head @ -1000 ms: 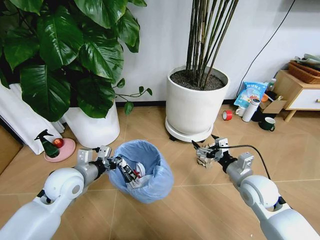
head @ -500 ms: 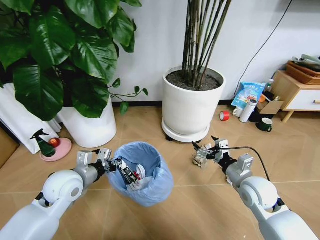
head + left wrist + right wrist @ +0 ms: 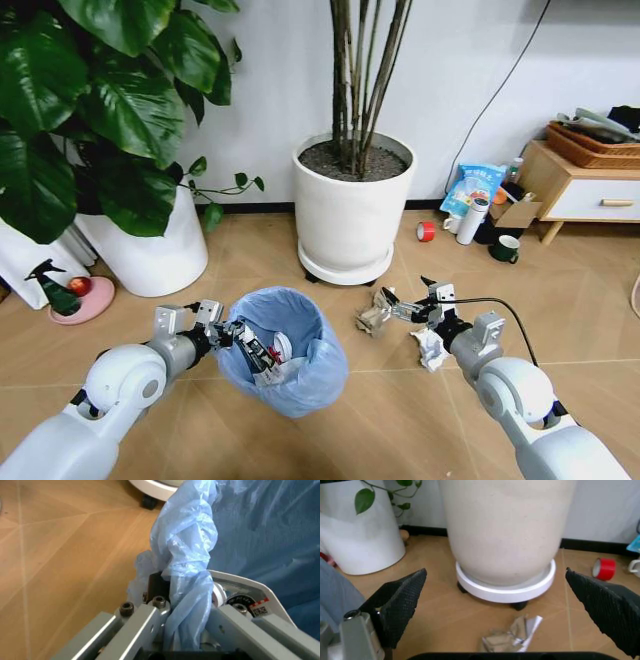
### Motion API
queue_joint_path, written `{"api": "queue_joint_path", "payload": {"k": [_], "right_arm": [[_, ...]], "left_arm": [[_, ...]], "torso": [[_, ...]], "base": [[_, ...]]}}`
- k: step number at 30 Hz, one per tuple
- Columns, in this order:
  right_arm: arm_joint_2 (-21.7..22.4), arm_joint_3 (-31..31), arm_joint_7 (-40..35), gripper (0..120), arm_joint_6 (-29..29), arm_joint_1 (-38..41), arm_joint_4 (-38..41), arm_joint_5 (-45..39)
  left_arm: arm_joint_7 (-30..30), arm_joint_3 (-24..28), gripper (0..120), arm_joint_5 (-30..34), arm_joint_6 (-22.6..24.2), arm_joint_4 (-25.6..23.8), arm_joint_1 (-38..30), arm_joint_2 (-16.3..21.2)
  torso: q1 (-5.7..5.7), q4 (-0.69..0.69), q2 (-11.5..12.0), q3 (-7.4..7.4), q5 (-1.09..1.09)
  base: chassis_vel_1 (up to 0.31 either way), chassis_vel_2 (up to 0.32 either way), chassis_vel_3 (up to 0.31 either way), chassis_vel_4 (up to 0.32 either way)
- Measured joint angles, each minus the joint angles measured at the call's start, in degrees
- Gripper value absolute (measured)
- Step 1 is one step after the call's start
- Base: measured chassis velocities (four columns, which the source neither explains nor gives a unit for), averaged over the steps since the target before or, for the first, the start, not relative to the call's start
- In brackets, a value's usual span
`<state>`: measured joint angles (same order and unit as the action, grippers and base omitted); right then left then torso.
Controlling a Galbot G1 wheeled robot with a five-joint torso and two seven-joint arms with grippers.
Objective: Pick up the trash bin and place the garbage on the floor into it.
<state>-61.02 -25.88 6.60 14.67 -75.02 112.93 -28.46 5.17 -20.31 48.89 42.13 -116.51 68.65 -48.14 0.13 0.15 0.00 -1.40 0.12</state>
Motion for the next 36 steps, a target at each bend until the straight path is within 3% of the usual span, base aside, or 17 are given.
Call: {"api": "queue_joint_path", "payload": {"k": [13, 36], "right_arm": [[-1.76, 0.66, -0.88, 100, -3.03, 0.16, -2.61, 1.06], [-2.89, 1.72, -0.81, 100, -3.54, 0.03, -4.16, 2.58]], "left_arm": [[-0.53, -0.31, 0, -0.31, 0.00, 0.00, 0.52, -0.05], [-1.21, 0.36, 0, -0.83, -0.18, 1.04, -0.20, -0.61]], "torso": [[0.00, 0.00, 0.00, 0.00, 0.00], [0.01, 0.00, 0.00, 0.00, -0.02]], "base": [[-0.097, -0.094, 0.096, 0.094], [-0.081, 0.086, 0.074, -0.086]]}}
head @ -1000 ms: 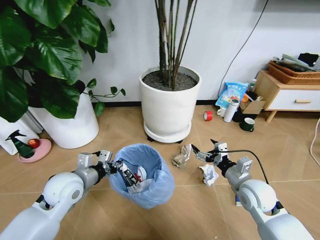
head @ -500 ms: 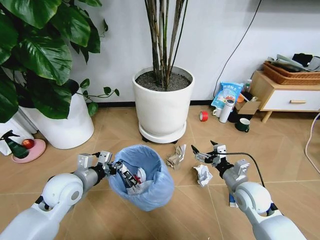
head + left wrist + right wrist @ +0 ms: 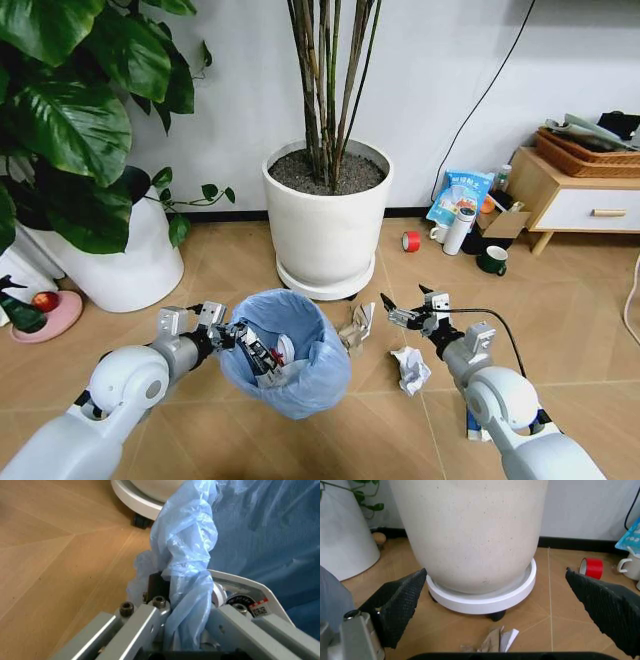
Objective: Pick up the trash bin and place the garbage on the floor into it.
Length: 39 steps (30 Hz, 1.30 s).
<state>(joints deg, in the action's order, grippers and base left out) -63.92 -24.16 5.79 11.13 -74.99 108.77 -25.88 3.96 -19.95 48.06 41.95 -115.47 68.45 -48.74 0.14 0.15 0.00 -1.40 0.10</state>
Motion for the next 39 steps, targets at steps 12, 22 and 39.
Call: {"api": "queue_joint_path", "payload": {"k": [12, 22, 39], "right_arm": [[2.76, 2.02, 3.08, 100, 0.49, 3.71, -8.77, 0.36], [3.16, 4.37, 7.74, 100, 1.62, 6.68, -17.98, 0.77], [-7.70, 14.06, 10.08, 100, 2.67, 21.43, -44.00, 3.82]], "left_arm": [[1.73, -1.46, 0, -0.11, -0.08, 0.68, 0.17, -1.34], [2.65, -1.75, 0, 0.28, -0.13, 2.12, -1.18, -1.36], [1.45, -1.40, 0, 1.70, -0.19, 3.62, -2.33, 0.42]], "torso": [[-0.01, 0.00, 0.00, 0.00, 0.01], [-0.02, -0.02, 0.00, 0.01, 0.02], [-0.01, 0.00, 0.00, 0.00, 0.05]], "base": [[-0.026, 0.022, 0.023, -0.026], [0.000, 0.000, 0.000, 0.000], [0.000, 0.000, 0.000, 0.000]]}}
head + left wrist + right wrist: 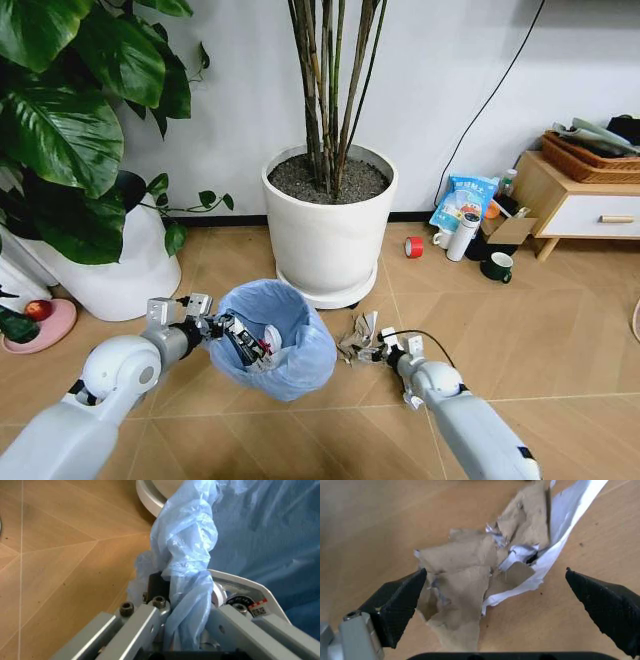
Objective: Pick up the trash bin and place the garbage on the floor into it.
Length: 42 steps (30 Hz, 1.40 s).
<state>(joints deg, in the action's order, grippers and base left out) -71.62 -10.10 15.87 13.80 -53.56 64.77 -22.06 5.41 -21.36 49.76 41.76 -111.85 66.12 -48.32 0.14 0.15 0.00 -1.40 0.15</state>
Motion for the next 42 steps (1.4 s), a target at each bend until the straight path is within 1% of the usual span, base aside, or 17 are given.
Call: {"api": "queue_joint_path", "payload": {"k": [1, 2, 4, 5, 7, 8, 12, 22, 24, 27, 29, 33, 34, 36, 37, 40, 42], "right_arm": [[0.00, 0.00, 0.00, 100, 0.00, 0.00, 0.00, 0.00], [-1.33, 1.65, -0.77, 100, -0.09, 2.24, -4.29, -0.06], [-2.77, 2.78, -1.17, 100, -0.65, 4.75, -8.75, 0.48], [-2.77, 2.78, -1.17, 100, -0.65, 4.75, -8.75, 0.48], [-4.63, 3.05, -1.55, 100, -1.88, 7.60, -13.57, 1.34], [-4.63, 3.05, -1.55, 100, -1.88, 7.60, -13.57, 1.34], [-7.15, 2.60, -1.40, 100, -3.13, 11.69, -20.34, 2.06], [-9.70, 1.20, -0.70, 100, -4.14, 14.98, -27.03, 3.41], [-9.71, 1.19, -0.65, 96, -4.30, 14.98, -27.20, 3.43], [-9.79, 1.11, -0.59, 82, -4.73, 14.86, -27.36, 3.41], [-9.85, 1.08, -0.56, 80, -4.88, 14.86, -27.48, 3.39], [-10.10, 0.82, -0.44, 58, -5.30, 14.83, -27.77, 3.33], [-10.10, 0.82, -0.44, 58, -5.30, 14.83, -27.77, 3.33], [-10.07, 0.80, -0.28, 50, -5.44, 14.61, -27.62, 3.30], [-10.07, 0.80, -0.28, 50, -5.44, 14.61, -27.62, 3.30], [-10.05, 0.75, -0.24, 34, -5.64, 14.22, -27.31, 3.27], [-10.04, 0.72, -0.23, 32, -5.73, 14.06, -27.13, 3.27]], "left_arm": [[0.00, 0.00, 0, 0.00, 0.00, 0.00, 0.00, 0.00], [0.04, 0.44, 0, 0.05, 0.00, 0.05, -0.27, 0.09], [-0.03, 0.70, 0, 0.11, -0.02, 0.16, -0.44, 0.48], [-0.03, 0.70, 0, 0.11, -0.02, 0.16, -0.44, 0.48], [-0.20, 0.72, 0, 0.24, -0.04, -0.10, -0.25, 1.08], [-0.20, 0.72, 0, 0.24, -0.04, -0.10, -0.25, 1.08], [-0.30, 0.72, 0, 0.37, -0.11, -0.56, 0.04, 2.02], [0.12, 1.20, 0, 0.73, -0.15, -1.19, 0.01, 2.77], [0.19, 1.25, 0, 0.73, -0.16, -1.21, 0.01, 2.78], [0.50, 1.49, 0, 0.76, -0.19, -1.21, -0.20, 2.76], [0.58, 1.56, 0, 0.77, -0.19, -1.21, -0.22, 2.73], [0.95, 1.90, 0, 0.78, -0.22, -1.35, -0.18, 2.60], [0.95, 1.90, 0, 0.78, -0.22, -1.35, -0.18, 2.60], [1.02, 1.91, 0, 0.78, -0.23, -1.46, -0.11, 2.62], [1.02, 1.91, 0, 0.78, -0.23, -1.46, -0.11, 2.62], [1.12, 1.98, 0, 0.78, -0.23, -1.61, -0.03, 2.66], [1.14, 2.00, 0, 0.79, -0.23, -1.67, 0.00, 2.66]], "torso": [[0.00, 0.00, 0.00, 0.00, 0.00], [0.00, 0.00, 0.00, 0.00, -0.05], [0.00, 0.00, 0.00, 0.00, -0.02], [0.00, 0.00, 0.00, 0.00, -0.02], [0.00, -0.01, 0.00, 0.00, -0.03], [0.00, -0.01, 0.00, 0.00, -0.03], [0.00, 0.00, 0.00, 0.00, -0.02], [0.00, -0.01, 0.00, 0.00, -0.03], [0.00, 0.00, 0.00, 0.00, -0.03], [0.00, 0.02, 0.00, 0.01, -0.02], [0.00, 0.01, 0.00, 0.01, -0.02], [0.00, 0.00, 0.00, 0.02, -0.03], [0.00, 0.00, 0.00, 0.02, -0.03], [0.00, 0.00, 0.00, 0.01, -0.03], [0.00, 0.00, 0.00, 0.01, -0.03], [0.00, -0.01, 0.00, 0.01, -0.05], [0.00, -0.01, -0.01, 0.01, -0.05]], "base": [[0.000, 0.000, 0.000, 0.000], [0.000, 0.000, 0.000, 0.000], [0.000, 0.000, 0.000, 0.000], [0.000, 0.000, 0.000, 0.000], [0.000, 0.000, 0.000, 0.000], [0.000, 0.000, 0.000, 0.000], [0.000, 0.000, 0.000, 0.000], [0.000, 0.000, 0.000, 0.000], [0.000, 0.000, 0.000, 0.000], [0.000, 0.000, 0.000, 0.000], [0.000, 0.000, 0.000, 0.000], [0.000, 0.000, 0.000, 0.000], [0.000, 0.000, 0.000, 0.000], [0.000, 0.000, 0.000, 0.000], [0.000, 0.000, 0.000, 0.000], [0.000, 0.000, 0.000, 0.000], [0.000, 0.000, 0.000, 0.000]]}}
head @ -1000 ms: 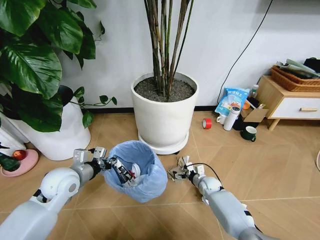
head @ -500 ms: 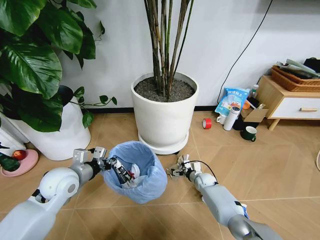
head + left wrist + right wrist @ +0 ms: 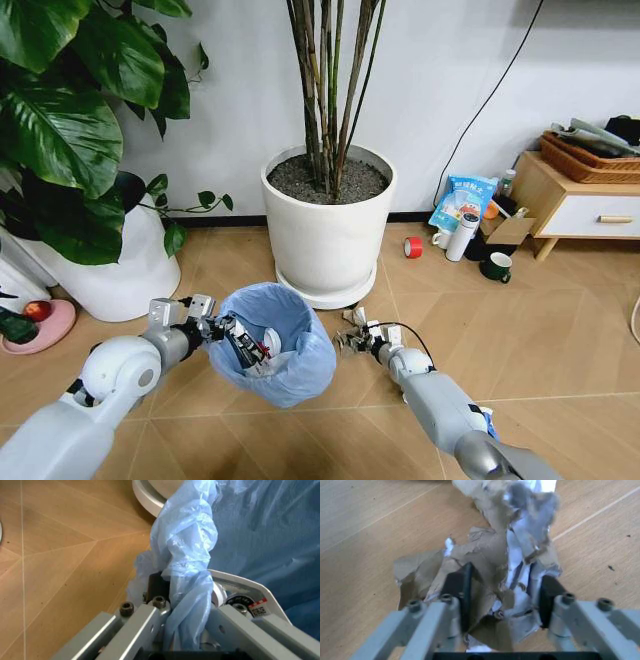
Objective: Pick up the trash bin and place the garbage on the floor into it.
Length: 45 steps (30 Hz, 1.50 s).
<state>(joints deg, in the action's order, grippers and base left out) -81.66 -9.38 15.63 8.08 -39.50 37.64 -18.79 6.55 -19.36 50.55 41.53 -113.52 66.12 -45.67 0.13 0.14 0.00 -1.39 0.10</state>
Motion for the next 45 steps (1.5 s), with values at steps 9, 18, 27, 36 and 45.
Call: {"api": "queue_joint_path", "payload": {"k": [9, 18, 27, 36, 45], "right_arm": [[3.27, -1.44, -0.01, 0, 1.41, -6.07, 9.70, -1.17], [9.01, -5.08, -0.28, 0, 3.84, -13.57, 25.36, -5.23], [11.11, -13.96, 1.93, 0, 1.72, -20.20, 39.37, -3.11], [17.53, -17.54, 3.81, 0, 4.58, -23.67, 57.83, -9.70], [27.17, -17.20, 3.94, 0, 8.10, -23.04, 73.75, -17.36]], "left_arm": [[0.11, -0.27, 0, 0.01, 0.00, -0.50, 0.71, 0.08], [-0.57, -0.35, 0, -0.12, 0.00, -0.62, 0.65, 0.32], [-2.11, -0.50, 0, -0.17, 0.20, -0.93, 0.91, 1.10], [-3.68, -1.93, 0, 0.75, 0.35, -0.49, 1.27, 1.49], [-1.97, 0.75, 0, 3.38, 0.54, 0.47, -2.29, 1.52]], "torso": [[0.00, 0.01, 0.01, -0.02, 0.00], [0.00, 0.01, 0.00, -0.01, 0.03], [0.00, 0.02, 0.00, -0.01, -0.03], [0.00, -0.01, 0.00, 0.00, 0.01], [0.00, 0.01, 0.00, -0.01, 0.00]], "base": [[0.000, 0.000, 0.000, 0.000], [0.000, 0.000, 0.000, 0.000], [0.000, 0.000, 0.000, 0.000], [0.000, 0.000, 0.000, 0.000], [0.000, 0.000, 0.000, 0.000]]}}
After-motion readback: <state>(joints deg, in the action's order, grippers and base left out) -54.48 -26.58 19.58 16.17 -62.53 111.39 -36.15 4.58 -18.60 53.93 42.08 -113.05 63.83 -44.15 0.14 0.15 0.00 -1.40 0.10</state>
